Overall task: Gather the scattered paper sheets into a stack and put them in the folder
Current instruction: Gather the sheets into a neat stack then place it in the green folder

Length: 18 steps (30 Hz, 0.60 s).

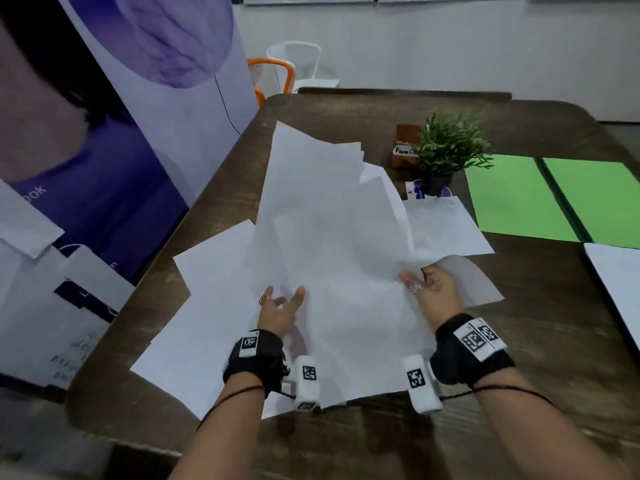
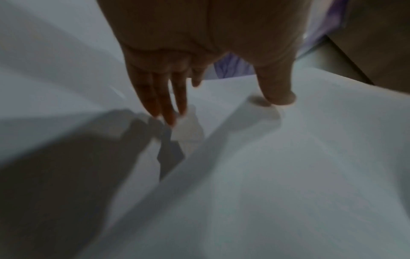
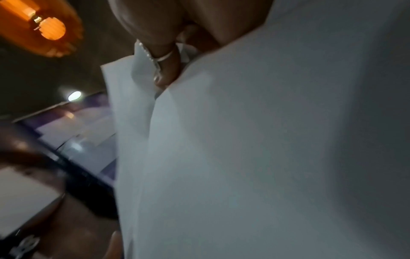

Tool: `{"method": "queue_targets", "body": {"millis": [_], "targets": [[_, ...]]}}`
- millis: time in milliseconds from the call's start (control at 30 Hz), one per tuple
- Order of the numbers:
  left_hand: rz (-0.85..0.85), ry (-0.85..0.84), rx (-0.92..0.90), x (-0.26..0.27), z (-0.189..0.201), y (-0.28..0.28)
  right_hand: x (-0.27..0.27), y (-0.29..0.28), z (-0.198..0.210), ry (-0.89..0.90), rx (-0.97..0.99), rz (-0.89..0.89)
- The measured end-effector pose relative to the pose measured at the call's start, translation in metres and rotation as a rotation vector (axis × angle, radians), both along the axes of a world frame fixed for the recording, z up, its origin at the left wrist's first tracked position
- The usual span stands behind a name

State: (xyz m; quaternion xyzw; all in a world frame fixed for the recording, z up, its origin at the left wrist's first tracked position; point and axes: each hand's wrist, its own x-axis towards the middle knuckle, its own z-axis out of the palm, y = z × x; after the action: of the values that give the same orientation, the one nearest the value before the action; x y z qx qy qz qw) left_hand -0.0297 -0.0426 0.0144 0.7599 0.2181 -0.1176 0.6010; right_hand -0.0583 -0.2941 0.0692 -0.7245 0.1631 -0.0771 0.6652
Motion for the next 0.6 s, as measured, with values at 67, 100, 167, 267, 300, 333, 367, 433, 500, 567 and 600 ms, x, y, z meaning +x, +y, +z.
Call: {"method": "queue_targets", "body": {"millis": [67,100,167,267,300,333,367,433,500,567,600], "targets": [[0.03,0.028,-0.264,0.005,0.001,-0.006,-0.001,-0.019,-0.012,0.071,0.049,-0.03],[0.018,0.046,-0.346,0.005,0.0,-0.01,-0.004,-0.027,-0.019,0.151,0.051,-0.016],[-0.054,0.075,-0.341,0.003,-0.006,-0.02,-0.012,-0.033,-0.033,0.338,0.039,0.02],[-0.157,-0.011,-0.033,-0.005,-0.014,-0.033,-0.024,-0.035,-0.055,0.523,0.008,0.02],[-0.191,-0.044,0.134,-0.007,-0.018,-0.035,-0.026,-0.036,-0.062,0.556,0.046,0.009],[-0.231,-0.055,0.291,-0.006,-0.022,-0.036,-0.027,-0.037,-0.066,0.591,0.073,-0.013],[-0.274,-0.047,0.409,-0.008,-0.022,-0.037,-0.026,-0.038,-0.068,0.611,0.092,-0.04],[-0.308,-0.002,0.548,-0.006,-0.022,-0.035,-0.024,-0.042,-0.072,0.639,0.029,-0.037],[-0.313,-0.011,0.638,0.004,-0.027,-0.029,-0.02,-0.044,-0.069,0.632,-0.033,-0.063],[-0.269,-0.065,0.709,0.02,-0.027,-0.021,-0.015,-0.046,-0.064,0.57,-0.028,-0.127],[-0.257,-0.039,0.755,0.026,-0.027,-0.016,-0.014,-0.045,-0.062,0.547,-0.025,-0.156]]}}
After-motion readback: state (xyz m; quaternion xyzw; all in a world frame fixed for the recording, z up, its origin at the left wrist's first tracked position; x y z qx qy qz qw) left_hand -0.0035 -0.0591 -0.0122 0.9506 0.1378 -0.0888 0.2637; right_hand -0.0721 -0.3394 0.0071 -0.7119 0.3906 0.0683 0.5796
